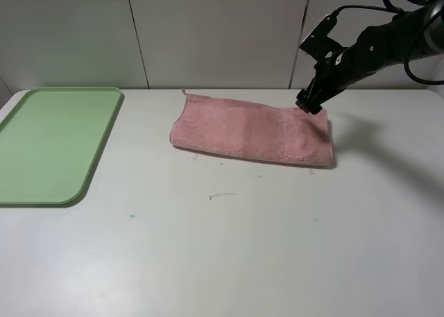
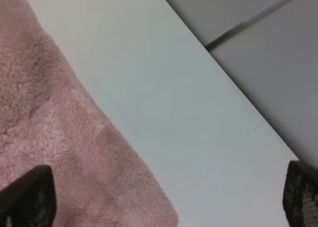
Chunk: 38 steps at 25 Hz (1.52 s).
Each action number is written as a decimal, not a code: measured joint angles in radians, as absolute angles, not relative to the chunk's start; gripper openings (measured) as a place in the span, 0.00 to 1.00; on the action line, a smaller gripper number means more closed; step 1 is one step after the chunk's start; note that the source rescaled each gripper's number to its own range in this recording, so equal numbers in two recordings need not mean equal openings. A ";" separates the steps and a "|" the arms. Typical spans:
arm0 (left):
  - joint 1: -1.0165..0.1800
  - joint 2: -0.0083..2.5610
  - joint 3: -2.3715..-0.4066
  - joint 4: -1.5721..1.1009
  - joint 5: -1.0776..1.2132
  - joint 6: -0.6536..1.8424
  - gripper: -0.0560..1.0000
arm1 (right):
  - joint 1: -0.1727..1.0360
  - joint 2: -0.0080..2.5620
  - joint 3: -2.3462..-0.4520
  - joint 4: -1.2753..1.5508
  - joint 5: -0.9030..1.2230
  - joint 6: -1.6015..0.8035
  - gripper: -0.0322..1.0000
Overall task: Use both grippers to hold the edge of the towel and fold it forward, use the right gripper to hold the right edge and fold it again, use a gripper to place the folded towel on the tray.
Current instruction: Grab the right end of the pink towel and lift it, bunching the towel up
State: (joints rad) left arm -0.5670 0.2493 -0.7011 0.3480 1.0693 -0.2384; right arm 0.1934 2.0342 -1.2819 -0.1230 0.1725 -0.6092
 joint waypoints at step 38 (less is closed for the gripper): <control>-0.054 0.098 -0.490 0.097 1.067 -0.191 1.00 | 0.193 2.034 -1.282 -0.119 0.173 -0.554 1.00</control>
